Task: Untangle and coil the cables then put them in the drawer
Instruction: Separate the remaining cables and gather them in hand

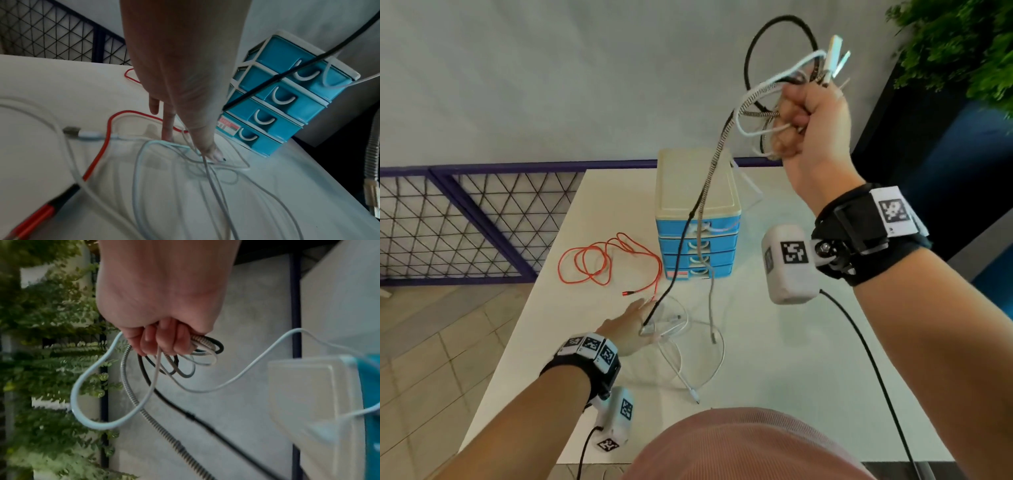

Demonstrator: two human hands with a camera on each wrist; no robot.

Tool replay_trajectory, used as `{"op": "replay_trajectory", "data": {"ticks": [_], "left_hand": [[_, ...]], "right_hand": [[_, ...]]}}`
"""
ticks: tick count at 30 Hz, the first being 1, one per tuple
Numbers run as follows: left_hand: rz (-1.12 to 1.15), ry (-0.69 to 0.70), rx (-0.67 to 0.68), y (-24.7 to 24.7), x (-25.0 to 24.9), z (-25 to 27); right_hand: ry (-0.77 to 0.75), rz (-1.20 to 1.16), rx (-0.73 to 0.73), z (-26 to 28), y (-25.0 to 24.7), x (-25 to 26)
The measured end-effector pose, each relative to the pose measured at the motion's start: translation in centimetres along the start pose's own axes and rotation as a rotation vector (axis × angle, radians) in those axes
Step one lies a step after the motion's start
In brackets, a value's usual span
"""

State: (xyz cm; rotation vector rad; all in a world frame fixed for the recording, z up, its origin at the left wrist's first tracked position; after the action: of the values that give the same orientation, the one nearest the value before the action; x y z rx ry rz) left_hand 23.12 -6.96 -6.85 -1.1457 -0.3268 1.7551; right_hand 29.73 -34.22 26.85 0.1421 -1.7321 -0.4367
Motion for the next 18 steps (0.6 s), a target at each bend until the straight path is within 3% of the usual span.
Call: {"op": "replay_trajectory", "data": {"ticks": [4, 6, 8, 10, 12, 13, 16, 18], "left_hand": [[0.095, 0.067, 0.022, -1.7, -0.5, -0.1], [0.117, 0.050, -0.040, -4.4, -1.3, -0.5], [0.103, 0.113, -0.260, -9.0, -3.6, -0.3], [0.191, 0.295, -0.545, -13.5, -7.7, 1.6], [0.413, 0.437, -0.634, -15.8, -12.3, 4.0], [0.513, 0.470, -0.568, -16.0, -14.3, 4.4], [0.748, 0.536, -0.205, -14.0, -19.0, 3.9], [0.883, 0.558, -0.065, -12.8, -19.9, 3.6]], "right_hand": [[0.047, 0.290, 0.082, -0.6, 0.3, -1.9], [0.088, 0.484, 0.147, 0.2, 1.0, -4.3], [0.120, 0.643, 0.202, 1.1, 1.7, -6.6], [0.129, 0.788, 0.274, 1.7, 2.5, -8.6], [0.176, 0.843, 0.364, 2.3, 3.4, -10.5], [0.208, 0.833, 0.397, 2.5, 3.8, -11.2], [0.300, 0.738, 0.483, 3.2, 4.5, -12.3], [0.328, 0.718, 0.529, 3.4, 4.4, -12.2]]}}
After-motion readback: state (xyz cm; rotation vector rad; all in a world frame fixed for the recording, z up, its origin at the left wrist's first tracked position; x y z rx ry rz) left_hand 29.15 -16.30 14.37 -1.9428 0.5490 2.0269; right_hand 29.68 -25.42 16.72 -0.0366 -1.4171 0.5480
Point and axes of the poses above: each hand's wrist, its own z-axis away from the middle knuckle, its own y-axis out of the palm, x = y × z, the point moved 10 cm from there along -z, towards the middle knuckle, and after that the axes turned 14 degrees about z, right-handed, at the moved point
